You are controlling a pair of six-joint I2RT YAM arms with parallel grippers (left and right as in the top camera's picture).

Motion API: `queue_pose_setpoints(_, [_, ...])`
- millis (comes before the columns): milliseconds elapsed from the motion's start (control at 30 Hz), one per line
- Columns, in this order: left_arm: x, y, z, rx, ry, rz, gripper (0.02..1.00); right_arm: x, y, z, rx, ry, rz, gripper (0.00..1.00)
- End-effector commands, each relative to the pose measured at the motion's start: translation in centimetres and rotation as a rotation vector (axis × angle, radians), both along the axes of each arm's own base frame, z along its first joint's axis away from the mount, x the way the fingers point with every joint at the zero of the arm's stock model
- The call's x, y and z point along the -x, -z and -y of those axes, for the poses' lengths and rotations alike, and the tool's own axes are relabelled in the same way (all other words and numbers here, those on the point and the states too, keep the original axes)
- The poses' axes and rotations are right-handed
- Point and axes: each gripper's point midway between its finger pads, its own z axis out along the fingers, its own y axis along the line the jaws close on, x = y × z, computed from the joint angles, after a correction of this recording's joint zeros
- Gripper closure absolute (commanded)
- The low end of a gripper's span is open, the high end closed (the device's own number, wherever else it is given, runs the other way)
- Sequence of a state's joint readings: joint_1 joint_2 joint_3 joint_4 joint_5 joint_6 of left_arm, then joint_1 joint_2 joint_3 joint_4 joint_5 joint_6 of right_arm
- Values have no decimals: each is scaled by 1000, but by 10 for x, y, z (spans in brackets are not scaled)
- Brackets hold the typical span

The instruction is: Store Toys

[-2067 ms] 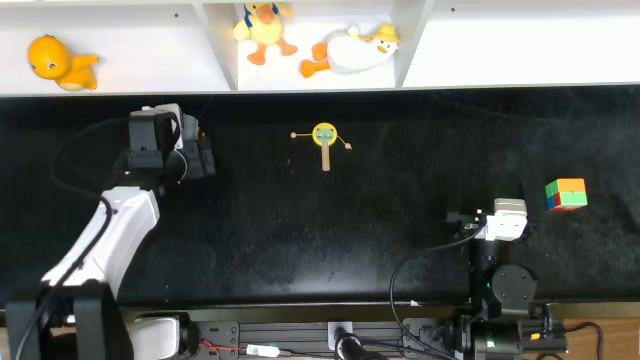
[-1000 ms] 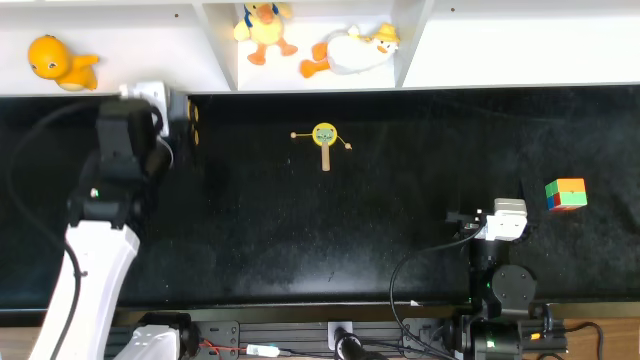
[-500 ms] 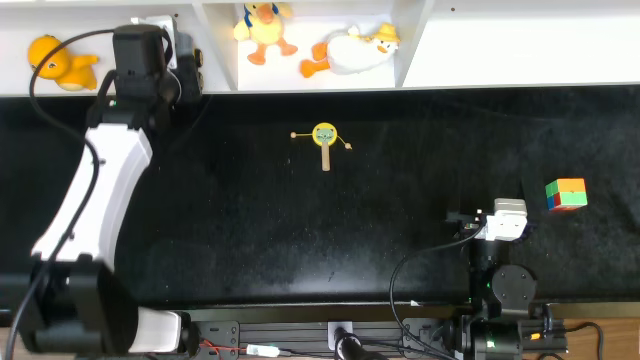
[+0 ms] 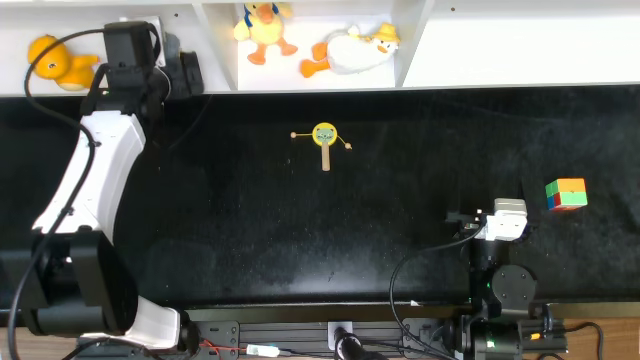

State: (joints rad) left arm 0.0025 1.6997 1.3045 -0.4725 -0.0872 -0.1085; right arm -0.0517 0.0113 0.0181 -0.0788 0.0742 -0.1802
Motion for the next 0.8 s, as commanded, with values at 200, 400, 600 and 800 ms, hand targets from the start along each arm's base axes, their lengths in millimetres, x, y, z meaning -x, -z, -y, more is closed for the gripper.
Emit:
queue_pose_setpoints(200, [97, -39, 17, -57, 34, 45, 20, -1, 4, -1, -1, -8, -1, 5])
queue_pose_setpoints(400, [168, -29, 3, -37, -44, 225, 20, -1, 4, -1, 0, -8, -2, 5])
queue_pose_setpoints(600, [192, -32, 13, -50, 67, 545, 23, -1, 4, -1, 0, -8, -2, 5])
queue_pose_setpoints(800, [209, -24, 21, -49, 119, 723, 23, -1, 4, -1, -1, -8, -1, 5])
